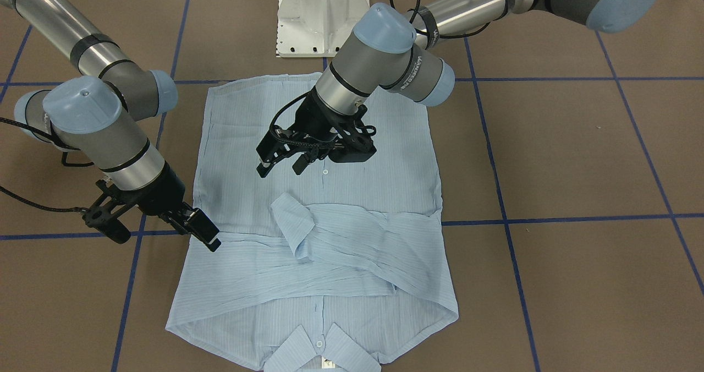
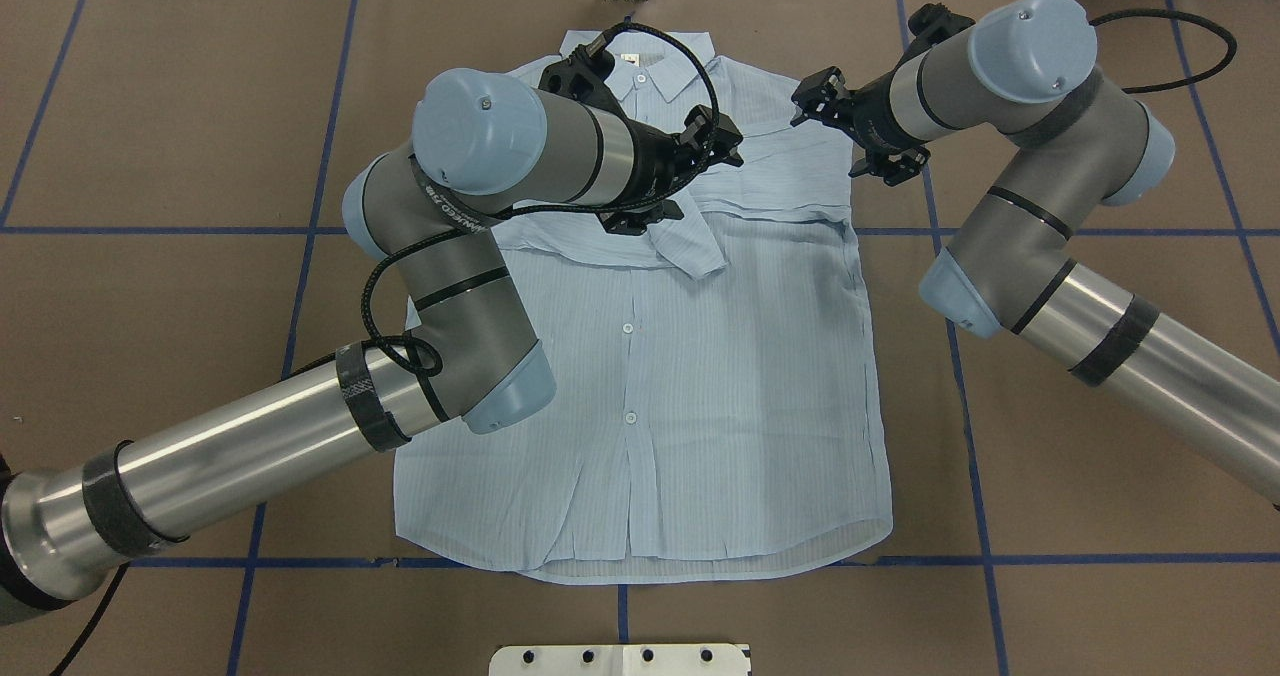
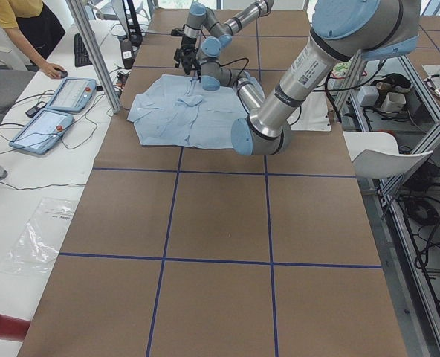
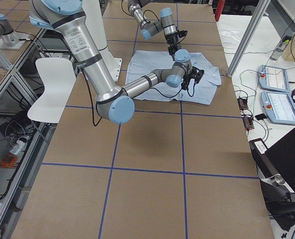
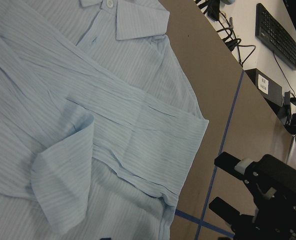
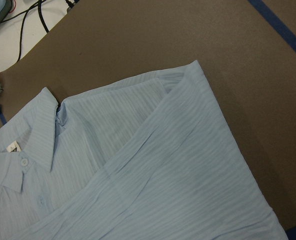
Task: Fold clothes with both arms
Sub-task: 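Move the right gripper to its nearest hem corner while the left gripper holds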
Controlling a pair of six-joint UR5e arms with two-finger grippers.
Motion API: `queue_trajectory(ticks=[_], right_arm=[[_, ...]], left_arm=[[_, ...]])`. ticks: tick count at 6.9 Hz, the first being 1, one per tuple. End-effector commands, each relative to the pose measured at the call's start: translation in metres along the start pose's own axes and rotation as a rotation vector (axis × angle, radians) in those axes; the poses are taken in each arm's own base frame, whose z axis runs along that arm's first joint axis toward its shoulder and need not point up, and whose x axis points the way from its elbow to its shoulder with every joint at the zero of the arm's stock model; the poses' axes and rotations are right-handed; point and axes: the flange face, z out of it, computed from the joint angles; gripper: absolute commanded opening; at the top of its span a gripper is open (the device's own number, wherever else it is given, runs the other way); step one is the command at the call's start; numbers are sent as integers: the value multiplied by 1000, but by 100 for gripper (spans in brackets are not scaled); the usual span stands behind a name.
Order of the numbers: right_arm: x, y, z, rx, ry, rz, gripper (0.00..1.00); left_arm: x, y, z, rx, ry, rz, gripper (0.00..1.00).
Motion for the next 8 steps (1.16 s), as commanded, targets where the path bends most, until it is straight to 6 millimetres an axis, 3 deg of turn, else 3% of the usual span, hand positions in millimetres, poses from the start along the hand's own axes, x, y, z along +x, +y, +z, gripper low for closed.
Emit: queue_trajectory(ticks=[1, 3, 4, 5, 6, 8], right_arm=[[1, 22, -3, -20, -12, -9, 99], [60, 94, -25, -95, 41, 4, 99], [63, 135, -40, -80, 105, 29, 99], [78, 182, -41, -37, 186, 43, 98], [103, 213, -42, -6, 220, 99, 97], [152, 252, -61, 17, 250, 188, 92]], left_arm=[[-17, 2, -28, -11, 21, 15, 87], [-53, -2, -69, -11, 29, 22, 85], [-67, -6, -79, -4, 24, 58, 85], [-70, -9, -86, 2, 27, 90, 84], [-69, -16, -90, 15, 30, 91, 83], [-80, -49, -101, 71, 13, 135, 83]])
